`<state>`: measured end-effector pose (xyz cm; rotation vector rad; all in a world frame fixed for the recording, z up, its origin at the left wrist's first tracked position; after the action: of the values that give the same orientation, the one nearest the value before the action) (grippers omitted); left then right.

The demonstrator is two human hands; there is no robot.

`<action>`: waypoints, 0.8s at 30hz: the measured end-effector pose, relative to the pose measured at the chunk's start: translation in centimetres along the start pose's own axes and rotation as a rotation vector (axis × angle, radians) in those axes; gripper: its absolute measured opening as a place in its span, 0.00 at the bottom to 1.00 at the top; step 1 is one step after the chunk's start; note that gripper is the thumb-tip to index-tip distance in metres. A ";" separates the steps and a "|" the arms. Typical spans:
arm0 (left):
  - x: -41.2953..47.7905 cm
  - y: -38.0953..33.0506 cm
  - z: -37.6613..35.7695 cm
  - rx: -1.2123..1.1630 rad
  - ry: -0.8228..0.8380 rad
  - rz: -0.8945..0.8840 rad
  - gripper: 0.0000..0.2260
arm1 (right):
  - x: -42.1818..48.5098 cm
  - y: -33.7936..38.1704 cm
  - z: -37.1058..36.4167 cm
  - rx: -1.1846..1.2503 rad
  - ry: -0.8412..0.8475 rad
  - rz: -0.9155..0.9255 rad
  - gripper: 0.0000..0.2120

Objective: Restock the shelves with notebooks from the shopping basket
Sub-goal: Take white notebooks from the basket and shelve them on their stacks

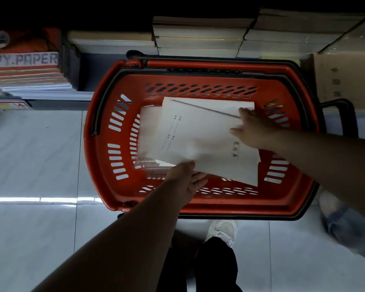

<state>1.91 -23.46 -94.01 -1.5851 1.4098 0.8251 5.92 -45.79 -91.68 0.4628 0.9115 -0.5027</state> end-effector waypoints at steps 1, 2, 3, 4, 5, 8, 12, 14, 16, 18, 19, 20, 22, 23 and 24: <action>0.0 0.1 0.0 0.010 0.012 0.007 0.09 | 0.1 -0.8 -0.1 0.021 0.034 -0.017 0.36; 0.1 0.1 0.1 0.024 0.021 0.014 0.08 | 0.1 -1.1 -0.2 0.022 0.050 -0.017 0.36; 0.2 0.1 0.1 0.032 0.028 0.017 0.08 | 0.0 -1.4 -0.3 0.008 0.055 -0.014 0.35; 0.3 0.1 0.1 0.026 0.026 0.014 0.08 | -0.1 -1.7 -0.4 -0.001 0.061 -0.016 0.34; 0.3 0.1 0.1 0.004 0.018 0.006 0.08 | -0.2 -2.1 -0.7 0.013 0.078 -0.028 0.34; -0.1 -0.2 0.4 -0.051 -0.047 -0.015 0.09 | -1.0 -3.2 -1.9 0.177 0.126 -0.033 0.30; -1.4 -0.6 0.5 0.012 -0.065 -0.036 0.14 | -2.8 -2.6 -3.0 0.530 0.009 -0.001 0.20; -2.1 -1.3 0.5 0.097 -0.068 -0.055 0.16 | -3.8 -2.0 -3.9 0.649 0.013 0.018 0.16; -3.0 -2.2 0.7 0.194 -0.120 -0.068 0.15 | -4.8 -1.3 -4.2 0.695 0.003 0.028 0.14; -3.9 -3.1 1.1 0.263 -0.183 -0.071 0.14 | -5.8 -0.7 -4.0 0.674 -0.039 0.015 0.13; -4.3 -3.6 1.2 0.277 -0.202 -0.078 0.13 | -6.2 -0.4 -3.7 0.654 -0.065 0.013 0.14; -4.9 -4.1 1.0 0.279 -0.210 -0.087 0.13 | -6.6 0.1 -3.2 0.642 -0.087 0.014 0.14; -6.0 -5.1 0.5 0.270 -0.199 -0.103 0.13 | -7.2 0.6 -2.4 0.653 -0.096 0.016 0.16; -6.5 -5.5 0.2 0.272 -0.187 -0.108 0.14 | -7.5 0.8 -2.1 0.661 -0.094 0.016 0.16; -7.1 -5.8 -0.2 0.279 -0.177 -0.107 0.14 | -8.0 1.0 -1.7 0.660 -0.095 0.021 0.15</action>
<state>6.52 -20.40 -86.67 -1.3284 1.2432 0.6566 1.32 -42.35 -85.74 1.0346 0.6324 -0.8011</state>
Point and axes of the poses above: each hand's wrist, its own x-axis towards the middle knuckle, its own z-axis out of the back of the hand, y = z × x, the point moved 9 cm from there along x, towards the middle knuckle, and after that the axes turned 11 degrees about y, right-handed, at the moved point
